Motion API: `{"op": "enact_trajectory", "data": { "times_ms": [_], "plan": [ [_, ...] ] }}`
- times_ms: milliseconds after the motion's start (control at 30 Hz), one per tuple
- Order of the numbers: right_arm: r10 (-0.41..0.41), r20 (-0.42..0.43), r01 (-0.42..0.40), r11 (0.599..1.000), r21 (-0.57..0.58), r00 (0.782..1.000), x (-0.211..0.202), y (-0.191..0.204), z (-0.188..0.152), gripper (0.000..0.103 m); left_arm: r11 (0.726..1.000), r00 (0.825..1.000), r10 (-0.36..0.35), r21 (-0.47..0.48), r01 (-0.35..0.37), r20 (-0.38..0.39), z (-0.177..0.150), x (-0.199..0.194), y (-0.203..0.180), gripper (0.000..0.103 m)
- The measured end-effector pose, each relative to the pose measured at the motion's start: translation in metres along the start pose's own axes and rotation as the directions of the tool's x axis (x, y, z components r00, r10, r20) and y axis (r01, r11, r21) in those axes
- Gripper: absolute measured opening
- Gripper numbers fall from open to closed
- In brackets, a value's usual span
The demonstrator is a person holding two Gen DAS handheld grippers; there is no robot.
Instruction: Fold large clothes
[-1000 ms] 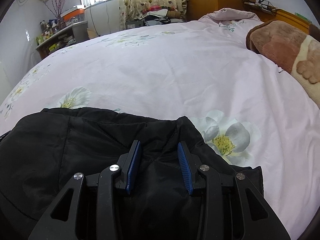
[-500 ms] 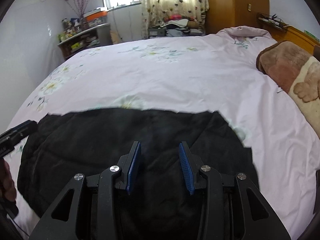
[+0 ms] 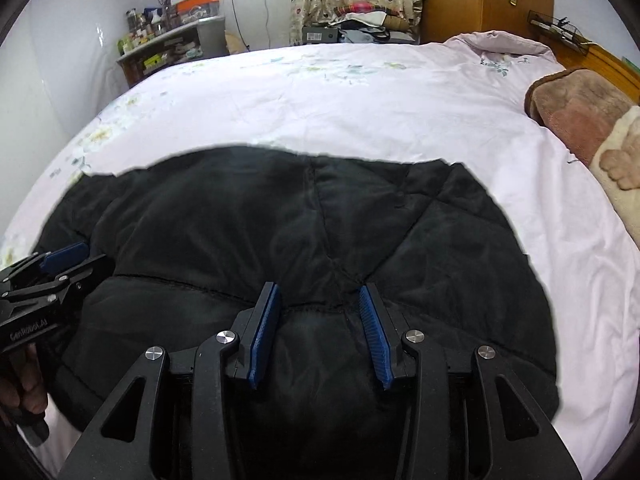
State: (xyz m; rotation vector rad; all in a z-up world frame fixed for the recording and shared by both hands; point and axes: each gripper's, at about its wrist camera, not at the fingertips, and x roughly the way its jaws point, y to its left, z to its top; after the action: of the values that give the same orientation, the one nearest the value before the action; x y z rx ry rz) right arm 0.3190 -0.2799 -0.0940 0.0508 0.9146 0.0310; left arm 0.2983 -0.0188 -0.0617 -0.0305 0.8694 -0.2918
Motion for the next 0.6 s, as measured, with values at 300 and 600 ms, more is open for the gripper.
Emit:
{"op": "enact_trajectory", "data": {
  "times_ms": [300, 600],
  "plan": [
    [-0.119, -0.016, 0.12, 0.989, 0.081, 0.993, -0.026, -0.063, -0.037, 0.042, 0.981, 0.985, 0.172, -0.09, -0.171, 0.008, -0.035, -0.03, 0.084, 0.065],
    [-0.107, -0.034, 0.11, 0.986, 0.125, 0.994, -0.022, -0.074, -0.039, 0.042, 0.977, 0.983, 0.183, -0.106, -0.183, -0.008, -0.046, -0.043, 0.086, 0.064]
  ]
}}
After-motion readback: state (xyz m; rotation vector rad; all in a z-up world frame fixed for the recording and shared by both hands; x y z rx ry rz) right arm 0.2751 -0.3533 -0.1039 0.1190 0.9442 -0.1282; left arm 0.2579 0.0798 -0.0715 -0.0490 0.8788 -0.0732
